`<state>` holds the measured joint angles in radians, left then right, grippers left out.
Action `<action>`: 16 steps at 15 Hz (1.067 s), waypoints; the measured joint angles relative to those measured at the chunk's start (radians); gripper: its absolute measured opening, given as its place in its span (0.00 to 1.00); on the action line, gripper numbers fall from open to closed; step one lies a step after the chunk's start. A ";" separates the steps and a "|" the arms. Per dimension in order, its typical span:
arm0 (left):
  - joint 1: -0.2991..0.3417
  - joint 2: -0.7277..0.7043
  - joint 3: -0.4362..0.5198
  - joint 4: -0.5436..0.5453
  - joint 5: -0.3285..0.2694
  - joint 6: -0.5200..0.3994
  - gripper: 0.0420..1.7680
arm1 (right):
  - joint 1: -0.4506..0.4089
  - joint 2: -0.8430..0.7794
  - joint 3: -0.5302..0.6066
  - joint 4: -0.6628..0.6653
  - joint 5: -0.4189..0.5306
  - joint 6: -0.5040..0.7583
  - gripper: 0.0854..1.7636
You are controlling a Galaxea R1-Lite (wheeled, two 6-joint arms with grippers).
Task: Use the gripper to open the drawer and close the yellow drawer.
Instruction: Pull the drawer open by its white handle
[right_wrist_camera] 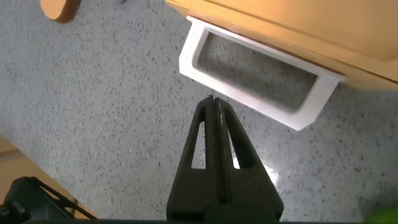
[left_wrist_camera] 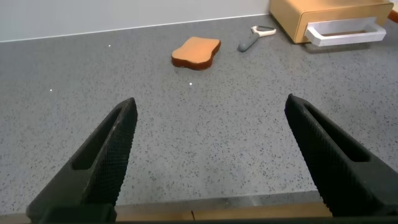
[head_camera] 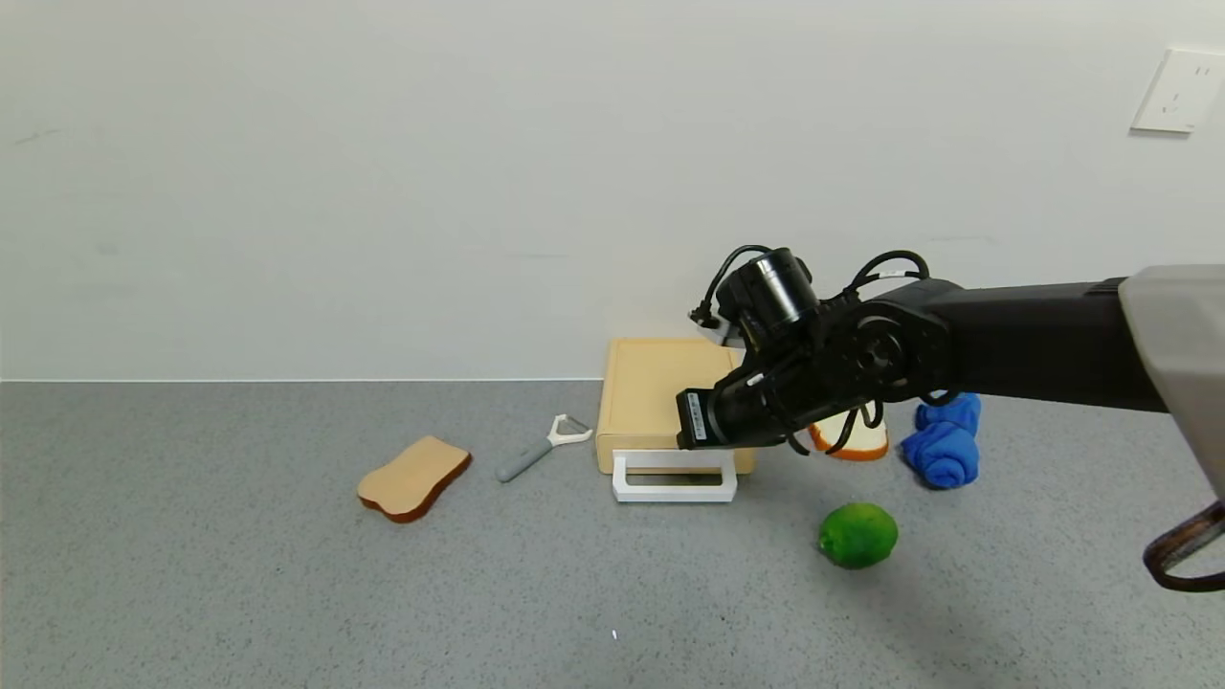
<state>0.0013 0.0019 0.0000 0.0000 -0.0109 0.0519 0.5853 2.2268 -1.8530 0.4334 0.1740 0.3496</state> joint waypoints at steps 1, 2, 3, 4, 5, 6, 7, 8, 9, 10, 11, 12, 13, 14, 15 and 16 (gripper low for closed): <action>0.000 0.000 0.000 0.000 0.000 0.000 0.97 | 0.000 0.022 -0.036 0.019 0.000 0.000 0.02; 0.000 0.000 0.000 0.000 0.000 0.000 0.97 | -0.001 0.046 -0.072 0.039 0.000 0.000 0.02; 0.000 0.000 0.000 0.000 0.000 0.000 0.97 | 0.002 0.071 -0.097 0.044 0.000 0.000 0.02; 0.000 0.000 0.000 0.000 0.000 0.000 0.97 | 0.005 0.093 -0.111 0.040 0.000 0.000 0.02; 0.000 0.000 0.000 0.000 0.000 0.000 0.97 | 0.007 0.113 -0.117 0.028 -0.001 -0.001 0.02; 0.000 0.000 0.000 0.000 0.000 0.000 0.97 | 0.008 0.133 -0.120 0.006 -0.002 -0.001 0.02; 0.000 0.000 0.000 0.000 0.000 0.000 0.97 | 0.008 0.150 -0.122 -0.017 -0.004 -0.001 0.02; 0.000 0.000 0.000 0.000 0.000 0.000 0.97 | 0.009 0.166 -0.123 -0.039 -0.003 0.000 0.02; 0.000 0.000 0.000 0.000 0.000 0.000 0.97 | 0.010 0.180 -0.124 -0.051 -0.004 0.001 0.02; 0.000 0.000 0.000 0.000 0.000 0.000 0.97 | 0.010 0.191 -0.124 -0.056 -0.004 0.000 0.02; 0.000 0.000 0.000 0.000 0.000 0.000 0.97 | 0.010 0.201 -0.124 -0.060 -0.003 0.001 0.02; 0.000 0.000 0.000 0.000 0.000 0.000 0.97 | 0.010 0.209 -0.124 -0.069 -0.003 0.003 0.02; 0.000 0.000 0.000 0.000 0.000 0.000 0.97 | 0.011 0.215 -0.124 -0.072 -0.004 0.004 0.02; 0.000 0.000 0.000 0.000 0.000 0.000 0.97 | 0.012 0.220 -0.124 -0.076 -0.004 0.003 0.02; 0.000 0.000 0.000 0.000 0.000 0.000 0.97 | 0.012 0.225 -0.124 -0.083 -0.006 0.003 0.02; 0.000 0.000 0.000 0.000 0.000 0.000 0.97 | 0.012 0.230 -0.124 -0.088 -0.007 0.004 0.02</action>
<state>0.0009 0.0019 0.0000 0.0000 -0.0109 0.0519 0.5974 2.4564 -1.9772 0.3453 0.1672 0.3536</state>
